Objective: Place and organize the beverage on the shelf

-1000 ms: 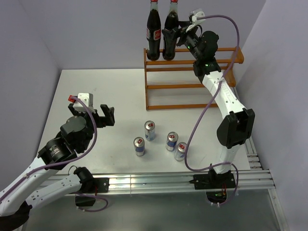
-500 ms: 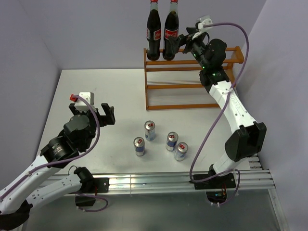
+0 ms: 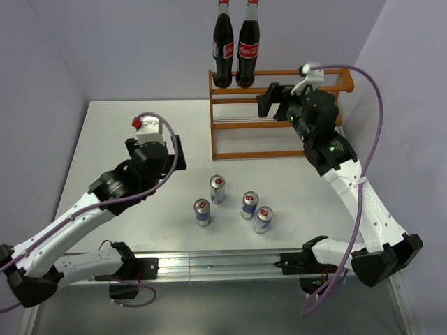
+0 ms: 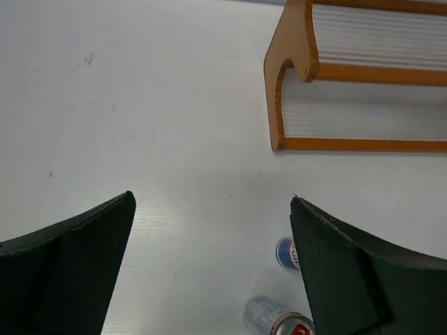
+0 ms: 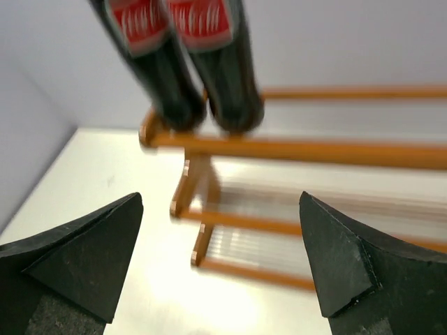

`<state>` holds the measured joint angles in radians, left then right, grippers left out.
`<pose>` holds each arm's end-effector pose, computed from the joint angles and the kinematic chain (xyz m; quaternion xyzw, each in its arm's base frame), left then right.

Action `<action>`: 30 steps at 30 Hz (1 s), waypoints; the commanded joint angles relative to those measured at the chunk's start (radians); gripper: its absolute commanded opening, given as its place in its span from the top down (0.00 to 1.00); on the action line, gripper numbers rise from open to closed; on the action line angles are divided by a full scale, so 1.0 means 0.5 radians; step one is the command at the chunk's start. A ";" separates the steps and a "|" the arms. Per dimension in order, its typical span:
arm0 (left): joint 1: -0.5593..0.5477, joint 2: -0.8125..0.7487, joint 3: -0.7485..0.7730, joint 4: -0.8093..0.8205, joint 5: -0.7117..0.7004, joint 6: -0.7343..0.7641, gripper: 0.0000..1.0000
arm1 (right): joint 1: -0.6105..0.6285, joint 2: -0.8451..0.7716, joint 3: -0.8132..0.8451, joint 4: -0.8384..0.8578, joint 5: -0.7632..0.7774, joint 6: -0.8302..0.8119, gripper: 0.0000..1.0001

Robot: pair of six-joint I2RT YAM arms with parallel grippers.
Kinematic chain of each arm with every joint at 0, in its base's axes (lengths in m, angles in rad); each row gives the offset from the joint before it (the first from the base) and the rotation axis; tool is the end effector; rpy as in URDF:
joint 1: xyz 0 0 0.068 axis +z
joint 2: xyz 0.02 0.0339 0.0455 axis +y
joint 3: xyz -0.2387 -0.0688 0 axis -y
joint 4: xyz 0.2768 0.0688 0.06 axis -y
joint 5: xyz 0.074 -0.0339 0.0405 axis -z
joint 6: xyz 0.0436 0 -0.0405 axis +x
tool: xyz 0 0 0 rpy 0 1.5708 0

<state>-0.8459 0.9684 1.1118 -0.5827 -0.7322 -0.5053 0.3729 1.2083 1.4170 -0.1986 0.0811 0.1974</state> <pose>0.1852 -0.1652 0.3639 -0.0555 0.8094 -0.0772 0.5796 0.2911 0.1101 0.4539 -0.0329 0.7028 0.1724 0.6894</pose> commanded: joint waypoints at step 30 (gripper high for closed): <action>-0.397 1.263 0.439 -0.105 0.507 -0.296 0.08 | 0.015 -0.818 -1.235 -0.155 -0.524 0.360 0.06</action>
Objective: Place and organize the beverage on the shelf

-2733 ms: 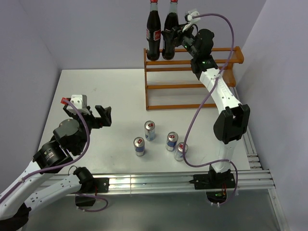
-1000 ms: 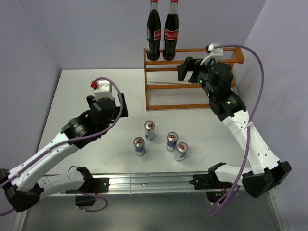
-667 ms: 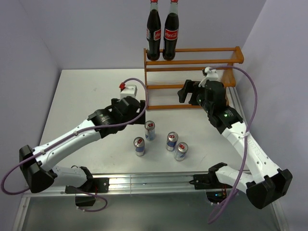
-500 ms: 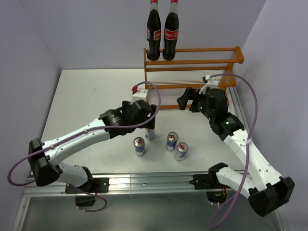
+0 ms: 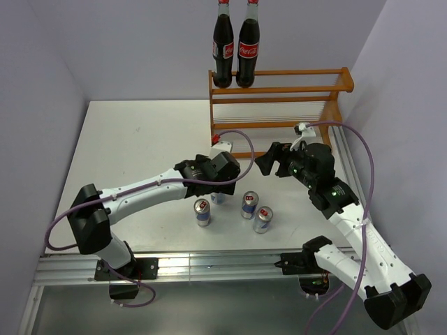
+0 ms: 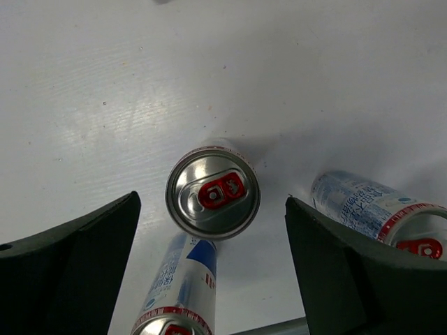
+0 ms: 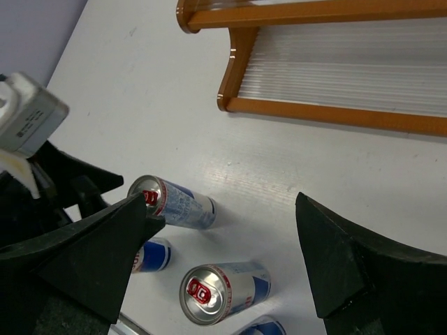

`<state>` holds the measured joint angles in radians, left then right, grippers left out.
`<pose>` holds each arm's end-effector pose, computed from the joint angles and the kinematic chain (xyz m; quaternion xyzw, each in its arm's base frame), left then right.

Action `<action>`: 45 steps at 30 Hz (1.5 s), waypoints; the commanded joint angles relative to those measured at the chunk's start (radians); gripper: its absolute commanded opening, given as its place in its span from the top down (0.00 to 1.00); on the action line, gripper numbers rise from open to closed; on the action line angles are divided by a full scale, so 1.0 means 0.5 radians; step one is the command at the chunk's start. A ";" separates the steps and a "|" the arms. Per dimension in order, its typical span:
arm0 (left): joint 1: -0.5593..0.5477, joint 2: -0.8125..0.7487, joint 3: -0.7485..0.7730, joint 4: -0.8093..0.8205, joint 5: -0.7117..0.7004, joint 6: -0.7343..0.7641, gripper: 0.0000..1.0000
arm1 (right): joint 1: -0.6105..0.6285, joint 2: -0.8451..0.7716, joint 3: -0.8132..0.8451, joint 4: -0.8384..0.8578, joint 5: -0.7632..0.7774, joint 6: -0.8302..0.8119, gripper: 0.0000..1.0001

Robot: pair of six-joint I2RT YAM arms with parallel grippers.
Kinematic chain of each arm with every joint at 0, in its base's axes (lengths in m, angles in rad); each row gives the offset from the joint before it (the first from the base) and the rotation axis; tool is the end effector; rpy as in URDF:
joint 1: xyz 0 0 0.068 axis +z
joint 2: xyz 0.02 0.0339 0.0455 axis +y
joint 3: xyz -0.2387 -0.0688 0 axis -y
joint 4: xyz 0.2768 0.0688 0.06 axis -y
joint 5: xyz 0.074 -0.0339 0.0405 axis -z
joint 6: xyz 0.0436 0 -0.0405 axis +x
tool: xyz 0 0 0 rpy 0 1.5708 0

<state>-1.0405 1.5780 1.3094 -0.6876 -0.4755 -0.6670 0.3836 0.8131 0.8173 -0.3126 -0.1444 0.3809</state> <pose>0.2041 -0.3087 0.2445 0.1020 0.9235 -0.0741 0.3624 0.2240 0.0972 0.3125 -0.0437 0.8052 0.2736 0.5244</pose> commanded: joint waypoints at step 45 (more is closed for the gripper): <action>0.120 -0.628 0.507 -0.165 1.100 0.791 1.00 | 0.536 0.239 0.246 -0.040 -1.117 -0.872 0.19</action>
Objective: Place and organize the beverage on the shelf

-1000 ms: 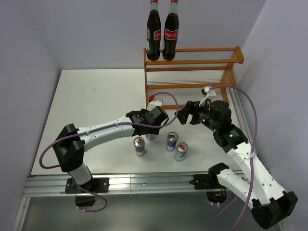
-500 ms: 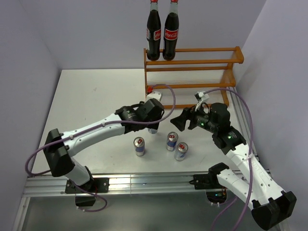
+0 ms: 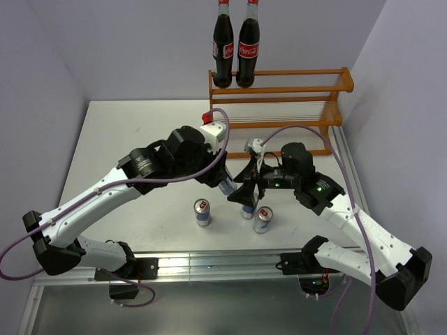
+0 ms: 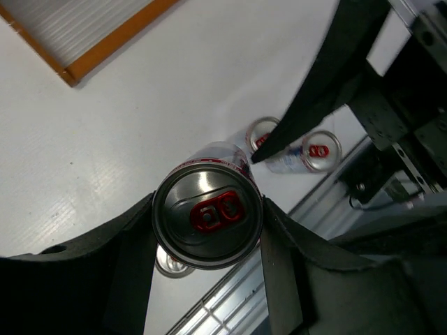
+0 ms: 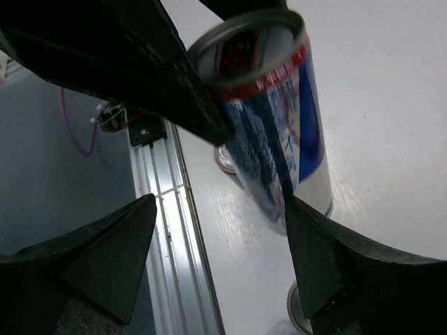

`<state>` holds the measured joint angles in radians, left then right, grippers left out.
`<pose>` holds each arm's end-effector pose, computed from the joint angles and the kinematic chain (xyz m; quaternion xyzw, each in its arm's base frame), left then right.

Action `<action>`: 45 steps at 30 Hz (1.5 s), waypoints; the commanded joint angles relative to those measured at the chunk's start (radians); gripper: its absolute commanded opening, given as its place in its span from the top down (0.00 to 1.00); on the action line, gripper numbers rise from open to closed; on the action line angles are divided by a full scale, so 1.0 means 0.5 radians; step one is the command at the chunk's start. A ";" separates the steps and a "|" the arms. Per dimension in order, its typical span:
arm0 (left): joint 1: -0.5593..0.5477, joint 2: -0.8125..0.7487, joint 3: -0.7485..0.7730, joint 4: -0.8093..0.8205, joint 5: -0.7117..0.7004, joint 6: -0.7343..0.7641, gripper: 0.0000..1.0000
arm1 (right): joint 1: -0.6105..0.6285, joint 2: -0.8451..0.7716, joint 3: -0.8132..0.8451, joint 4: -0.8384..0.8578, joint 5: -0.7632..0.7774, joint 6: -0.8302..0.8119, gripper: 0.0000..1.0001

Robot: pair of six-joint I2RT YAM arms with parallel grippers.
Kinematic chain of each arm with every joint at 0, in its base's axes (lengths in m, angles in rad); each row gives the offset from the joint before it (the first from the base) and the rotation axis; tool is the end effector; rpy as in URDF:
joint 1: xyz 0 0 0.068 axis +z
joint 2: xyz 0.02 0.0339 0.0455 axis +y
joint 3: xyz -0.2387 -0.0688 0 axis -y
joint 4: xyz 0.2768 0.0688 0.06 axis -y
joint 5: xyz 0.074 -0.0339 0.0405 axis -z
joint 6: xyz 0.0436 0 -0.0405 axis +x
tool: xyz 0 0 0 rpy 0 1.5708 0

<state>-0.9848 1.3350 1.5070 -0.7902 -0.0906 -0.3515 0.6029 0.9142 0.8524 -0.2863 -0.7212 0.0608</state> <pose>0.1816 -0.2664 0.3840 0.2567 0.8501 -0.2522 0.3845 0.1934 0.1681 0.3089 -0.4003 0.6840 0.4481 0.4136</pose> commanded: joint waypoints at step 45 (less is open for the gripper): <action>0.012 -0.265 0.057 -0.067 0.893 0.547 0.98 | 0.607 0.399 0.467 -0.072 -0.340 -0.428 0.61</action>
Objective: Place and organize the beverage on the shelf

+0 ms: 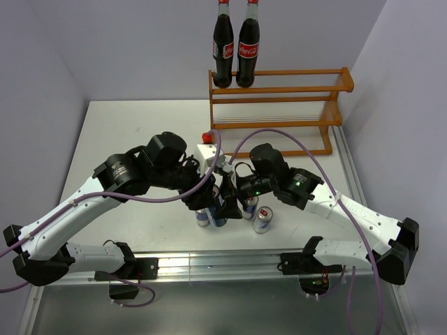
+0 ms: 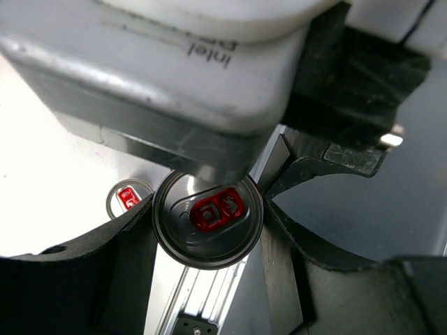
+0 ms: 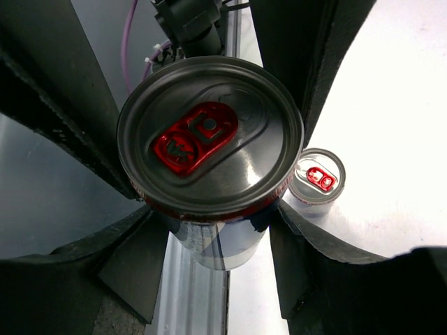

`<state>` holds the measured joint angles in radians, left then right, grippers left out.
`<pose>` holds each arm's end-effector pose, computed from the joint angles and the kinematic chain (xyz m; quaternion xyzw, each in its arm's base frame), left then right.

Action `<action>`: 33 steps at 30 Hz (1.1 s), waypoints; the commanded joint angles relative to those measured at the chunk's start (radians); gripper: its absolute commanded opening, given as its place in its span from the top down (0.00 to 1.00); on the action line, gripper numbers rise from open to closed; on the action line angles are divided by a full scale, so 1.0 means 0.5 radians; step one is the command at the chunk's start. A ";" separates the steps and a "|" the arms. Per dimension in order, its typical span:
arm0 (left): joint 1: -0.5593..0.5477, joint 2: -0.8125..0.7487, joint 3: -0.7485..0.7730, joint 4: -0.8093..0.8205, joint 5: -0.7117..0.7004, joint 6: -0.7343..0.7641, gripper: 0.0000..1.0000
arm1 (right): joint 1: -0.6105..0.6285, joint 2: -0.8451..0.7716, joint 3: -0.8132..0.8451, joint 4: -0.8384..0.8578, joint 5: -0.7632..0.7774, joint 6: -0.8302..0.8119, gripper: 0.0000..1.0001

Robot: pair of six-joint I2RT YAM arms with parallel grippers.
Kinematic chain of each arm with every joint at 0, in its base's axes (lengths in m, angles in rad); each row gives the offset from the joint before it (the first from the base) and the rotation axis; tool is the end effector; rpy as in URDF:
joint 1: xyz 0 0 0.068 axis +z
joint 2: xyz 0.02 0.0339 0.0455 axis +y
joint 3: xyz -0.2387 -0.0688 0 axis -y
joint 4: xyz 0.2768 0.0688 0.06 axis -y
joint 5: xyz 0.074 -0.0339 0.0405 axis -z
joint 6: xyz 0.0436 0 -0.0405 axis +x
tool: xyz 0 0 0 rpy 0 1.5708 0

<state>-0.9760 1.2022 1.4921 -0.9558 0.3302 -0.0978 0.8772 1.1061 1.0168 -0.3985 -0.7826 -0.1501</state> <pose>0.1411 -0.2338 0.4016 0.4422 0.7724 -0.3476 0.2949 0.1597 0.2402 0.3128 -0.5604 0.5934 0.4749 0.3291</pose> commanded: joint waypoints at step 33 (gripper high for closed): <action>0.102 -0.297 -0.011 0.577 -0.320 -0.090 0.00 | 0.105 -0.212 -0.067 0.788 0.237 0.266 1.00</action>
<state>-0.9432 1.0962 1.4864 -0.7914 0.2356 -0.1211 0.9119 1.0344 0.9867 -0.1032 -0.6792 -0.0193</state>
